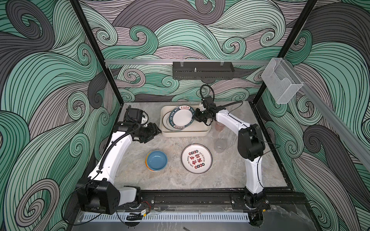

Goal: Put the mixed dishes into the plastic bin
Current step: 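Lower the green plates into the cream bin and open the right gripper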

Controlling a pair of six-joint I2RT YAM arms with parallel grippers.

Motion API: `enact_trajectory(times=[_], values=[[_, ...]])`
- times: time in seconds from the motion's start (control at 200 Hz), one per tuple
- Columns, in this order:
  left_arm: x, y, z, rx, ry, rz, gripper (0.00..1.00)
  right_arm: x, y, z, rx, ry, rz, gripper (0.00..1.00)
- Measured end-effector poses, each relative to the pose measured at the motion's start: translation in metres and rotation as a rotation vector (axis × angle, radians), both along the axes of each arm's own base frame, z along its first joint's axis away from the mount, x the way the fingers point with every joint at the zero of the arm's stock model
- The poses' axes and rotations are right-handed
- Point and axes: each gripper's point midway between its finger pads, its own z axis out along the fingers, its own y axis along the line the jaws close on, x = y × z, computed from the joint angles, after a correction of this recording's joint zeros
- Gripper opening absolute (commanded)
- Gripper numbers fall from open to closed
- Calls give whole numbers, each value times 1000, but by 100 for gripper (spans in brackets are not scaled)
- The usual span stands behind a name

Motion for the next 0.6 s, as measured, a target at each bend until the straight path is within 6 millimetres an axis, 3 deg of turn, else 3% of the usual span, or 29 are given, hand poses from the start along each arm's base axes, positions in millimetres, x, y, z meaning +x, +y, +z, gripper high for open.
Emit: enact_trajectory(times=[0.27, 0.6], values=[[1, 1, -7, -28, 38, -1, 64, 11, 8, -25, 8, 36, -6, 0], [-2, 1, -12, -45, 67, -1, 64, 20, 16, -33, 31, 49, -5, 0]])
